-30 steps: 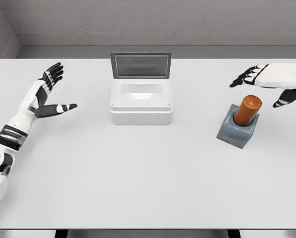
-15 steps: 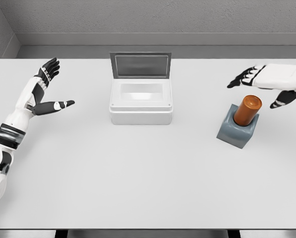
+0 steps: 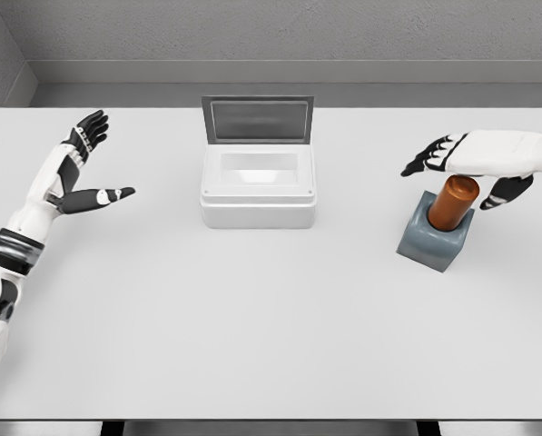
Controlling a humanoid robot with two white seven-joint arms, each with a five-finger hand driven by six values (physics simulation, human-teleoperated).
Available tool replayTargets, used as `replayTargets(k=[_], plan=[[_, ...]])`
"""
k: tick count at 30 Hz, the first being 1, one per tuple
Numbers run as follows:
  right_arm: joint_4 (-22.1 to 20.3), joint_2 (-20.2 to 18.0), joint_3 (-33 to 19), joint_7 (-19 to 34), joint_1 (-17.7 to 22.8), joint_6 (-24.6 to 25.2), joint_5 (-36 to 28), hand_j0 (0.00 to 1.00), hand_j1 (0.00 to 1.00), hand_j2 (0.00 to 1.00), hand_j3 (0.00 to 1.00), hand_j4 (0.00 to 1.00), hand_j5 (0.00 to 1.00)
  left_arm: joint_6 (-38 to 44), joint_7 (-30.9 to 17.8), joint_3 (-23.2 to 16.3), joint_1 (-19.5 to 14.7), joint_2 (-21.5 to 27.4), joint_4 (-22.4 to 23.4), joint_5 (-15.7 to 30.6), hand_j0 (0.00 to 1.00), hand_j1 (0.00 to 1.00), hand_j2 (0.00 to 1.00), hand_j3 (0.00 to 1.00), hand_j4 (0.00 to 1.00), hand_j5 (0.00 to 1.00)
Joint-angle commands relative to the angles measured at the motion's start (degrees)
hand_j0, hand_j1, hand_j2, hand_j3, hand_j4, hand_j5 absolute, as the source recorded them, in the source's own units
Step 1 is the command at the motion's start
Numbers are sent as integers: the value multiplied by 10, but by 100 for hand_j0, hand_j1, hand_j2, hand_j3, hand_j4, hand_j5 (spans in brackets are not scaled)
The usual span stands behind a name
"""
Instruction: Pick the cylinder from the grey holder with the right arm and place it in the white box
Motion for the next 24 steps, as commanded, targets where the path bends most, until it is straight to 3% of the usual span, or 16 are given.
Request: replayTargets(k=[1, 11, 16, 24], plan=[[-1, 0, 1, 1, 0, 0, -3, 100, 100, 100, 100, 100, 100, 1, 0, 1, 0, 3, 0, 2, 100, 100, 100, 100, 100, 100], [0, -3, 10, 0, 2, -9, -3, 97, 97, 97, 97, 97, 97, 2, 0, 0, -3, 3, 9, 2, 100, 100, 100, 100, 100, 100], [0, -9, 10, 0, 3, -43, -3, 83, 83, 83, 83, 83, 83, 2, 0, 1, -3, 3, 9, 2, 100, 100, 100, 100, 100, 100], [0, -10, 10, 2, 3, -44, -3, 74, 74, 74, 74, 74, 74, 2, 0, 1, -3, 3, 9, 2, 100, 100, 100, 100, 100, 100]])
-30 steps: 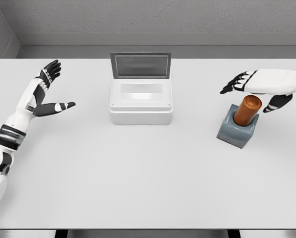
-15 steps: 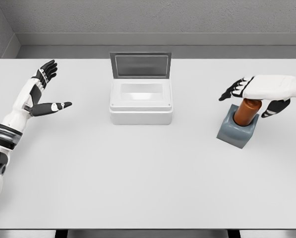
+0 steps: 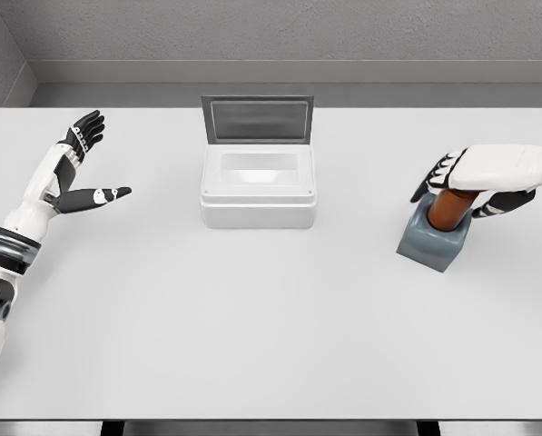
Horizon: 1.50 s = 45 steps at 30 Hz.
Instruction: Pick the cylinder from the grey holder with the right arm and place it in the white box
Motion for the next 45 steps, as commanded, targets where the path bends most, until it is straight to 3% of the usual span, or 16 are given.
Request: replayTargets(k=[1, 13, 31, 45], plan=[[0, 0, 0, 1, 0, 0, -3, 72, 72, 72, 72, 72, 72, 0, 0, 0, 0, 0, 0, 2, 100, 100, 100, 100, 100, 100], [2, 1, 2, 4, -1, 0, -3, 51, 51, 51, 51, 51, 51, 0, 0, 0, -2, 0, 10, 2, 100, 100, 100, 100, 100, 100], [1, -17, -11, 4, -24, 0, -3, 48, 48, 48, 48, 48, 48, 0, 0, 0, -4, 0, 25, 2, 100, 100, 100, 100, 100, 100], [-1, 8, -12, 5, -41, 0, -2, 45, 45, 45, 45, 45, 45, 0, -11, 0, -5, 0, 27, 2, 100, 100, 100, 100, 100, 100]])
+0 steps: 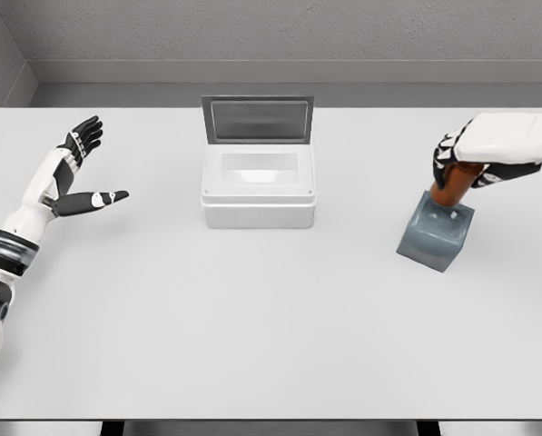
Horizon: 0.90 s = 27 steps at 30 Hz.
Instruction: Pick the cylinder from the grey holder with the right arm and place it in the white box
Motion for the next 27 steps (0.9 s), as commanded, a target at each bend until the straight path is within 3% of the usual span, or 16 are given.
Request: replayTargets(k=[1, 27], plan=[[0, 9, -1, 1, -1, 1, -4, 45, 45, 45, 45, 45, 45, 1, 0, 0, 0, 1, 1, 2, 100, 100, 100, 100, 100, 100], [25, 138, 0, 31, -34, 1, -5, 41, 41, 41, 41, 41, 41, 1, -1, 0, 0, 1, 1, 3, 100, 100, 100, 100, 100, 100]])
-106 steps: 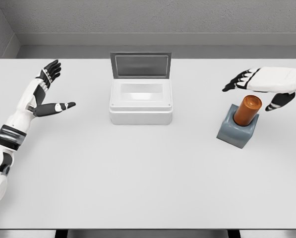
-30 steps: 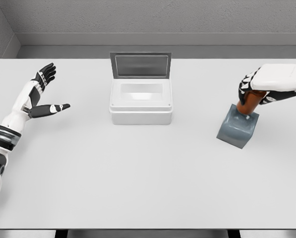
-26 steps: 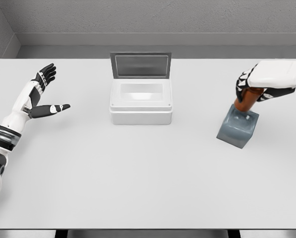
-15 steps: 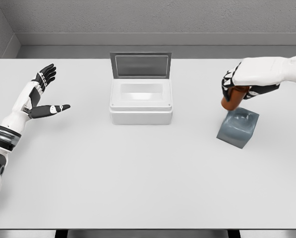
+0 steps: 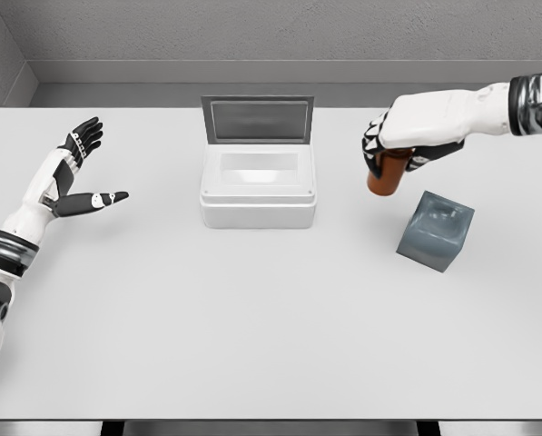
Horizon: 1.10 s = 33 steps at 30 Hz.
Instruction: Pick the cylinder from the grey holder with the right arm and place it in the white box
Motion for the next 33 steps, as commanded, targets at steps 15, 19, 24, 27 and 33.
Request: replayTargets(k=[15, 19, 24, 27, 33], plan=[[42, 77, 2, 21, -25, 1, -1, 40, 40, 40, 40, 40, 40, 0, 0, 1, -1, 1, 5, 2, 100, 100, 100, 100, 100, 100], [56, 96, 3, 31, -32, 1, -1, 40, 40, 40, 40, 40, 40, 1, 0, 0, -5, 1, 12, 2, 100, 100, 100, 100, 100, 100], [69, 121, 4, 43, -47, 1, 0, 40, 40, 40, 40, 40, 40, 1, 0, 0, -5, 2, 16, 2, 100, 100, 100, 100, 100, 100], [69, 130, 5, 50, -53, 1, 0, 40, 40, 40, 40, 40, 40, 0, 0, 0, -5, 2, 16, 2, 100, 100, 100, 100, 100, 100], [91, 168, 15, 56, -59, 1, 0, 40, 40, 40, 40, 40, 40, 0, 0, 0, -5, 1, 16, 2, 100, 100, 100, 100, 100, 100]])
